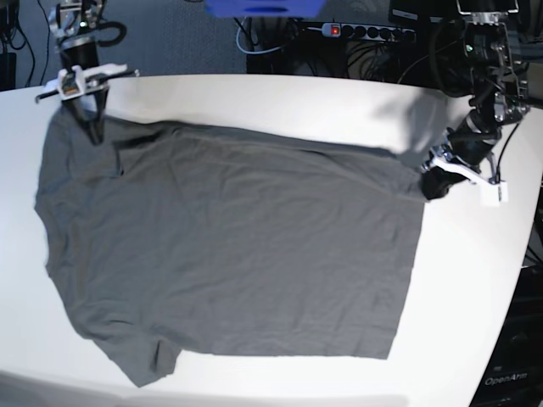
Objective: Fold the T-shirt properly
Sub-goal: 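Lift the shirt edge with both grippers, pulling it taut between them, then hold the raised edge with both grippers while adjusting the right gripper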
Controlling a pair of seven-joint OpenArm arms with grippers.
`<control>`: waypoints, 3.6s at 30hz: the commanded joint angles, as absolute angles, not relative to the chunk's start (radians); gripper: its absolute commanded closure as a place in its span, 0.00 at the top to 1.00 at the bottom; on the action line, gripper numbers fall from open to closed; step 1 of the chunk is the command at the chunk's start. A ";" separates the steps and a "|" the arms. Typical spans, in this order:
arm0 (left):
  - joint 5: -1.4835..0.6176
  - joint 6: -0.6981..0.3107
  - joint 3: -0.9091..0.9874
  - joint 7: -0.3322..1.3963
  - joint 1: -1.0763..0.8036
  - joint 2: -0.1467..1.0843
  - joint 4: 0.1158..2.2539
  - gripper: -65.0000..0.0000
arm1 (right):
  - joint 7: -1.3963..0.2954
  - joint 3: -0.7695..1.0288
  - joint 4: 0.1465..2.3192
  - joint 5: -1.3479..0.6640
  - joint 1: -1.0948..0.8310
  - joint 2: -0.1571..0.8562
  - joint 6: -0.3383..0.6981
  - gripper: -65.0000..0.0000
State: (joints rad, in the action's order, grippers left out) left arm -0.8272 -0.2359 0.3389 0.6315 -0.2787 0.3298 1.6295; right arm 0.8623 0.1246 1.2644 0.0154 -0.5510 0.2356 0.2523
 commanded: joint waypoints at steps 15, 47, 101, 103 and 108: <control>-0.842 -0.246 0.349 0.611 -0.291 0.341 1.653 0.04 | 0.644 0.093 1.415 0.077 -0.568 0.286 0.415 0.01; -0.843 -0.246 0.348 0.610 -0.292 0.340 1.656 0.04 | 0.449 0.216 1.609 0.544 -0.564 0.308 0.550 0.09; -0.843 -0.246 0.341 0.610 -0.291 0.318 1.652 0.04 | 0.513 0.226 1.759 0.954 -0.538 0.193 0.553 0.41; -0.843 -0.246 0.341 0.610 -0.291 0.318 1.652 0.04 | 0.547 0.232 1.758 0.954 -0.538 0.193 0.553 0.44; -0.843 -0.246 0.341 0.610 -0.289 0.318 1.652 0.04 | 0.567 0.234 1.758 0.954 -0.538 0.193 0.553 0.44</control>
State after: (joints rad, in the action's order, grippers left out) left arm -0.8272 -0.2363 0.3374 0.6319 -0.2962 0.3077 1.6363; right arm 0.5503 0.2272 1.7428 0.9668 -0.5354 0.1825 0.5652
